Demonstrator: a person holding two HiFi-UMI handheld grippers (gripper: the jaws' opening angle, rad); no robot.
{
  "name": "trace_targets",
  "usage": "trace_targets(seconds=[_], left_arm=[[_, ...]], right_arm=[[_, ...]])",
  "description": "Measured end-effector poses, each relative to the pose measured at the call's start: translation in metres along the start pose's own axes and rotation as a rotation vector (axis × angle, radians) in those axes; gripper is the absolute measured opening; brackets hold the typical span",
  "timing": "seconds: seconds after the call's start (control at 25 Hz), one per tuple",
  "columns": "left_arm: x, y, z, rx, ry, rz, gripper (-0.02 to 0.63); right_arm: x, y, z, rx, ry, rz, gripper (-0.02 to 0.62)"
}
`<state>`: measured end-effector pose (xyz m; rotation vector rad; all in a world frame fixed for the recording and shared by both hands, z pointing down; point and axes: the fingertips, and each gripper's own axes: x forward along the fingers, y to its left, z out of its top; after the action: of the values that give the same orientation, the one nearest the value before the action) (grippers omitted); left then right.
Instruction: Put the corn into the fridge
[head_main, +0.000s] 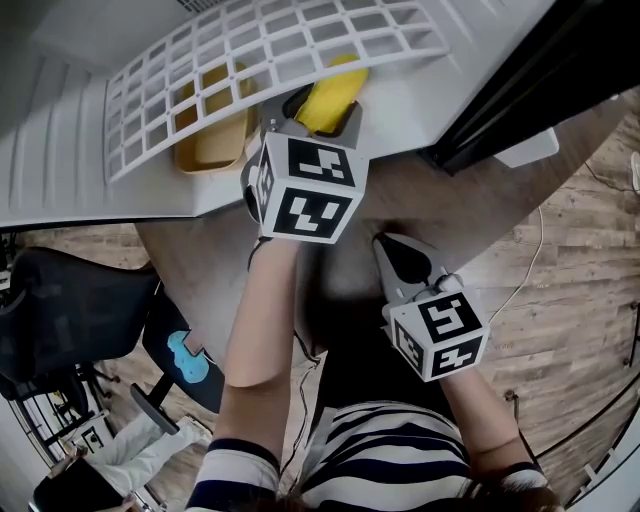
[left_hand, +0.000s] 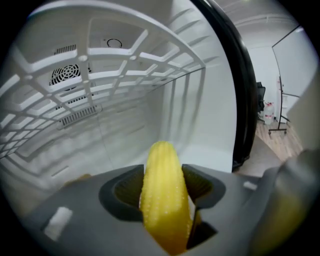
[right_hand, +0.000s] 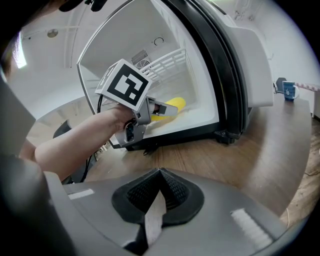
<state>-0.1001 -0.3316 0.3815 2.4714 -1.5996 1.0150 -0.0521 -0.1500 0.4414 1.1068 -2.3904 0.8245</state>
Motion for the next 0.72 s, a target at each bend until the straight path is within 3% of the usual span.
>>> trace_targets(seconds=[0.72], left_arm=[[0.006, 0.005, -0.011, 0.010, 0.010, 0.007, 0.000]], right_arm=[[-0.002, -0.008, 0.003, 0.010, -0.009, -0.021, -0.008]])
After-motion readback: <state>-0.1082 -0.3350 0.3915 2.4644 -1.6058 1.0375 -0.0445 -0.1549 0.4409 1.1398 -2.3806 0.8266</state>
